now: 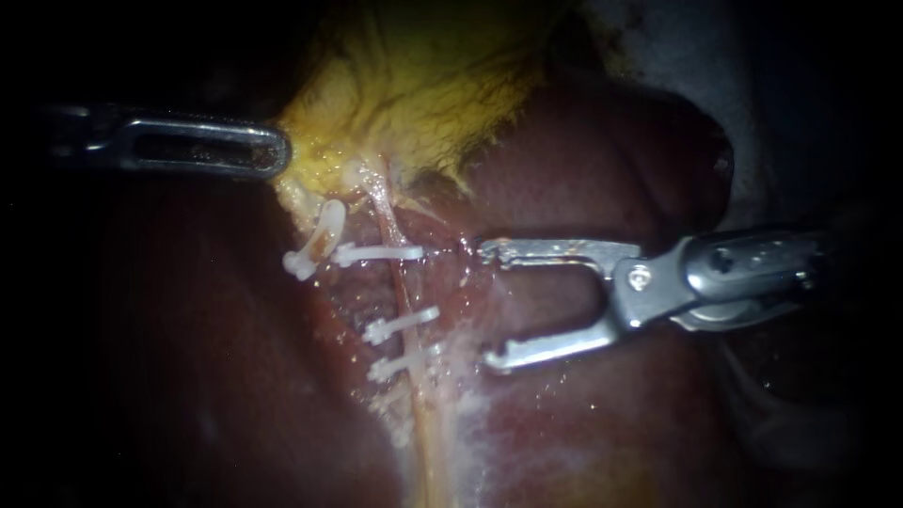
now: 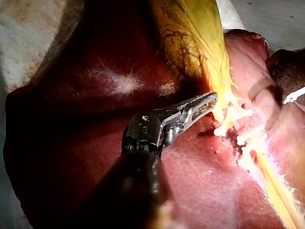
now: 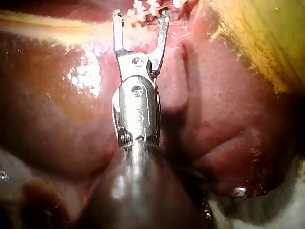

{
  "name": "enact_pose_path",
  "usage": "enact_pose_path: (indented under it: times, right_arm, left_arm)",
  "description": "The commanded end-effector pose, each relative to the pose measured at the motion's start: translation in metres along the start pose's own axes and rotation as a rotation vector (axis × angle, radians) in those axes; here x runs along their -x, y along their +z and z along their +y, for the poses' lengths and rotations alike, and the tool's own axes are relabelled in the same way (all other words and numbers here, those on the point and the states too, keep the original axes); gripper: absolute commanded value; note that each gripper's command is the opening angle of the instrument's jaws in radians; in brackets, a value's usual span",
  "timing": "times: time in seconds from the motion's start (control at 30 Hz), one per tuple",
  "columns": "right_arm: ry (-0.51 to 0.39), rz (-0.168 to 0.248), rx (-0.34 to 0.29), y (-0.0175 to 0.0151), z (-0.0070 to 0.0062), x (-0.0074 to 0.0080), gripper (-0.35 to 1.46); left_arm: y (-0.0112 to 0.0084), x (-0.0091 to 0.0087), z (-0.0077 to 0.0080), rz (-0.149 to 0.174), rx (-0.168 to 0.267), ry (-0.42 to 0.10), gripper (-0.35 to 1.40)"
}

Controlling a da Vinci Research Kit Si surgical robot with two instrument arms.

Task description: Going back third clip right tube

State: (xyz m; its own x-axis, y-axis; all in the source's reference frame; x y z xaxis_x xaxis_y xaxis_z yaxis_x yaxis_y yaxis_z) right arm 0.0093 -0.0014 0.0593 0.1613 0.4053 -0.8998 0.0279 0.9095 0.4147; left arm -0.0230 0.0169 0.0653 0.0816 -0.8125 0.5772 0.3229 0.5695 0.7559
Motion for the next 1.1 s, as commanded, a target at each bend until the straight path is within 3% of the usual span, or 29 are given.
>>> enact_pose_path:
  times: [0.03, 0.23, 0.5, 0.63, 0.93, 1.1]
  right_arm:
    - [-0.006, -0.007, -0.005, -0.0005, 0.0, -0.0004, 0.6]
    - [-0.05, -0.074, -0.002, -0.0031, 0.0001, -0.0015, 0.58]
    - [-0.04, -0.087, 0.04, -0.0041, 0.0002, -0.0014, 0.58]
    - [-0.039, -0.09, 0.04, -0.0045, 0.0002, -0.0016, 0.58]
    - [-0.042, -0.155, 0.036, -0.0048, 0.0001, -0.0016, 0.58]
    - [-0.042, -0.155, 0.037, -0.0048, 0.0001, -0.0016, 0.58]
  left_arm:
    - [0.0, 0.0, 0.0, 0.0, 0.0, 0.0, -0.35]
    - [0.0004, -0.0005, 0.0002, -0.002, 0.003, 0.003, -0.35]
    - [0.0015, -0.0013, 0.0005, -0.005, 0.009, 0.008, -0.35]
    - [0.0031, -0.0021, 0.0011, -0.003, 0.011, 0.012, -0.35]
    - [0.0078, -0.0041, 0.0028, 0.02, -0.003, 0.019, -0.35]
    - [0.0085, -0.0042, 0.0028, 0.022, -0.008, 0.019, -0.35]
